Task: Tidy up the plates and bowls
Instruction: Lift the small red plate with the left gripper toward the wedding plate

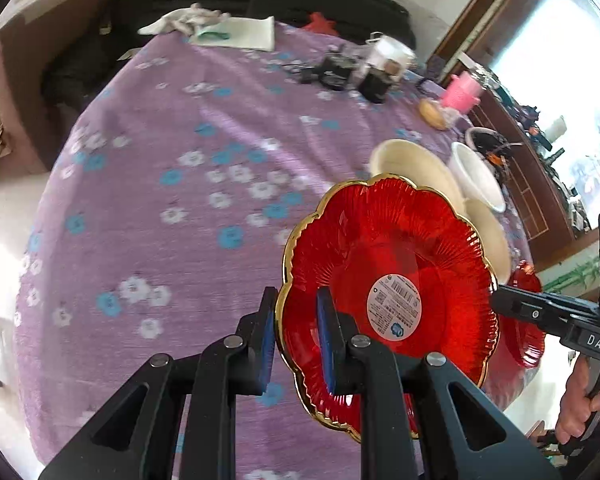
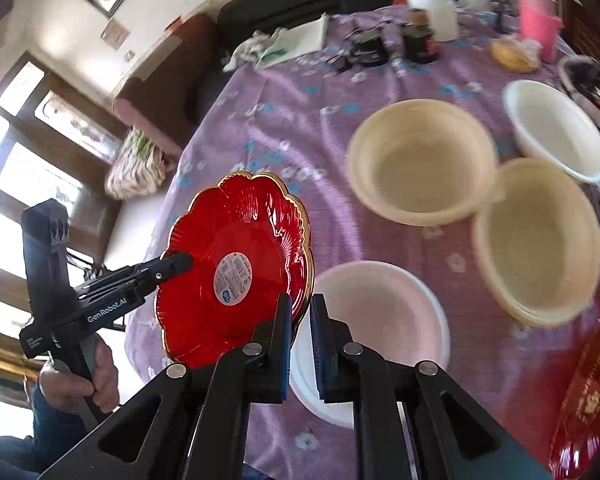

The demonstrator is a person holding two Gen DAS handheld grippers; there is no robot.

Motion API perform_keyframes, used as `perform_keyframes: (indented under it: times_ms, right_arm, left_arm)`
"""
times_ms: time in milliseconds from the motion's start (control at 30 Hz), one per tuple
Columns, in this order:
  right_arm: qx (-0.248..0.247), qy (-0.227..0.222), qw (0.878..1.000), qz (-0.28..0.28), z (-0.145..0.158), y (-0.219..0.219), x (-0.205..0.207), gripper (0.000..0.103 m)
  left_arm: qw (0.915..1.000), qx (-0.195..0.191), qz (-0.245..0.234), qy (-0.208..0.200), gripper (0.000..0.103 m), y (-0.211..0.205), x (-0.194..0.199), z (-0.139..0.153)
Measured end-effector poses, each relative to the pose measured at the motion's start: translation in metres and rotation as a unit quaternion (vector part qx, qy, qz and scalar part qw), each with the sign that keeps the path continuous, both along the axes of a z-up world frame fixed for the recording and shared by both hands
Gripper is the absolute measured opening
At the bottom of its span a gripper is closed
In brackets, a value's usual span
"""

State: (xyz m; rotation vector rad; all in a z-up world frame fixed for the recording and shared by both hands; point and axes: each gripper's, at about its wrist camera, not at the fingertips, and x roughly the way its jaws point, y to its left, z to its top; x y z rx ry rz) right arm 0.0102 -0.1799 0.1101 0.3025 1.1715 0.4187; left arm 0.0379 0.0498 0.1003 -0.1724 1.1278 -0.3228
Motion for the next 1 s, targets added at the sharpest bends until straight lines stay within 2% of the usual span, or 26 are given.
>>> perform_keyframes:
  times_ms: [267, 600, 767, 1000]
  right_arm:
    - [0.035, -0.005, 0.998, -0.060, 0.011, -0.079, -0.038, 0.010]
    - [0.044, -0.010, 0.990, -0.133, 0.018, -0.193, -0.085, 0.010]
    - [0.049, -0.007, 0.984, -0.173, 0.013, -0.236, -0.109, 0.010]
    - [0.055, -0.005, 0.968, -0.246, 0.002, -0.289, -0.151, 0.010]
  left_arm:
    - [0.9977, 0.011, -0.065, -0.012, 0.021, -0.089, -0.009, 0.017]
    - [0.9897, 0.016, -0.142, -0.012, 0.022, -0.205, -0.026, 0.020]
    - [0.9822, 0.023, -0.186, -0.012, 0.022, -0.255, -0.035, 0.018]
    - [0.9675, 0.030, -0.251, -0.007, 0.024, -0.320, -0.051, 0.002]
